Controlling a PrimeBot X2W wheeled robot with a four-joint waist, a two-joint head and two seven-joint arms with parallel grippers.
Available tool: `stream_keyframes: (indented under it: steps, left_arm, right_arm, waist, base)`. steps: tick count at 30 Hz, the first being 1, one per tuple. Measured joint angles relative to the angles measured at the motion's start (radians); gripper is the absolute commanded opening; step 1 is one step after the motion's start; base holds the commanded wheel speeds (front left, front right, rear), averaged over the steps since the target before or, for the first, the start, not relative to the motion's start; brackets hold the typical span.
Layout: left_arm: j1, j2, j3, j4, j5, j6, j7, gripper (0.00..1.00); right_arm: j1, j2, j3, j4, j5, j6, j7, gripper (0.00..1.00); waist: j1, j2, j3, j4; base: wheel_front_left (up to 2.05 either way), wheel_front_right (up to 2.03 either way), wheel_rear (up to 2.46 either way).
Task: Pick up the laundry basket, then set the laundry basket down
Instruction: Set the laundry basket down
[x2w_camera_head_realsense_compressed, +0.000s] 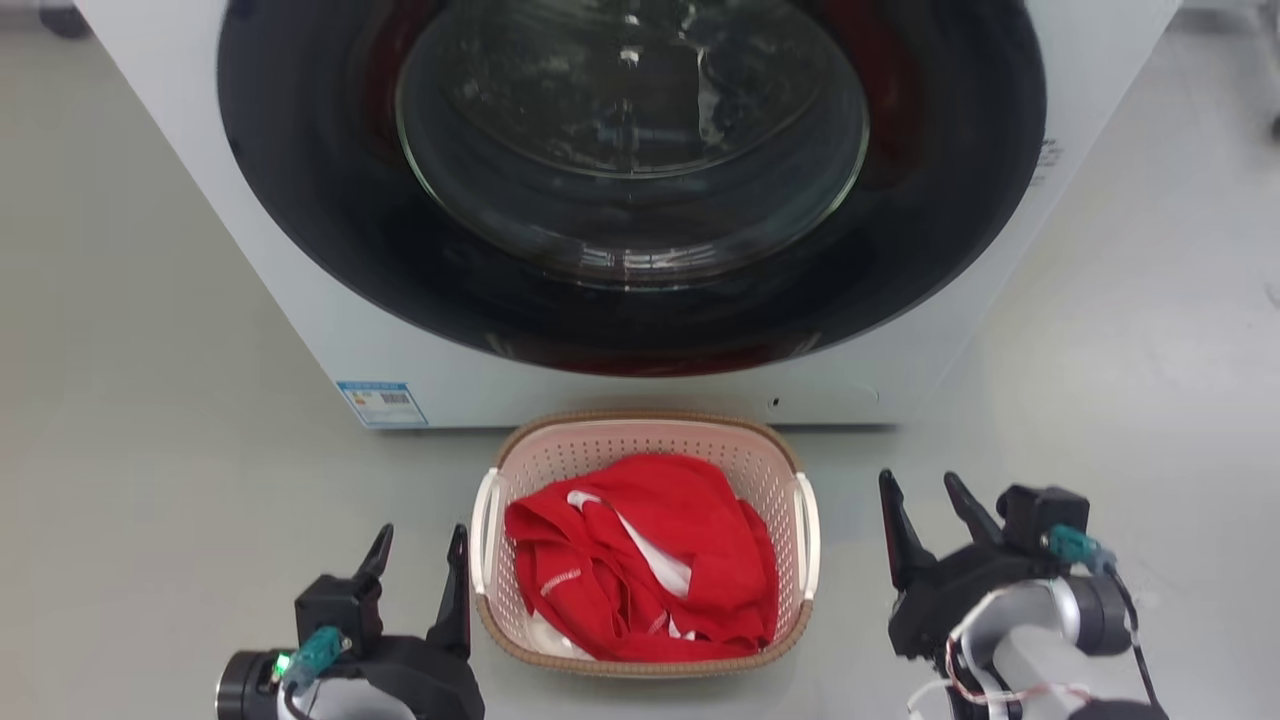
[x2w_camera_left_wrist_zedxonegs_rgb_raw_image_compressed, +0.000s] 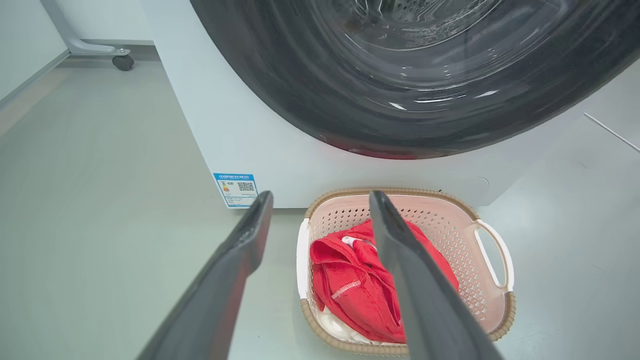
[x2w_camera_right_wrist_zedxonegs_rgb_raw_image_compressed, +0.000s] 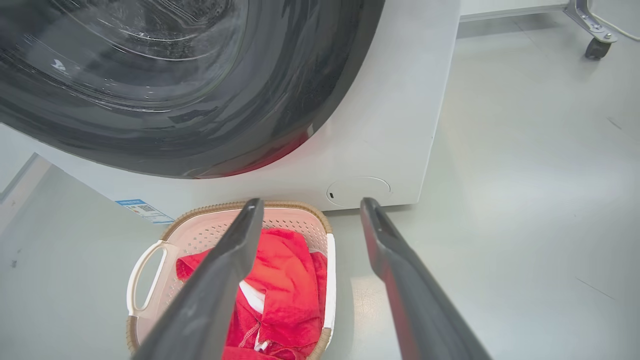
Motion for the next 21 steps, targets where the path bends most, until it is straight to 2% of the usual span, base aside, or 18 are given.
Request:
stream_keyframes:
  steps: [11, 21]
  left_arm:
    - [0.215, -0.029, 0.113, -0.225, 0.151, 0.0, 0.0, 1.0]
    - [0.343, -0.05, 0.169, -0.378, 0.25, 0.0, 0.0, 1.0]
  right_arm:
    - [0.237, 0.003, -0.18, -0.207, -0.187, 0.0, 0.0, 1.0]
    - [0.43, 0.051, -0.338, -0.421, -0.352, 0.0, 0.0, 1.0]
  waist:
    - [0.0001, 0.0, -0.11, 0.006]
    - [0.0001, 0.0001, -0.17, 0.005]
  base:
    - [0.0, 0.0, 0.0]
    - [0.0, 0.0, 0.0]
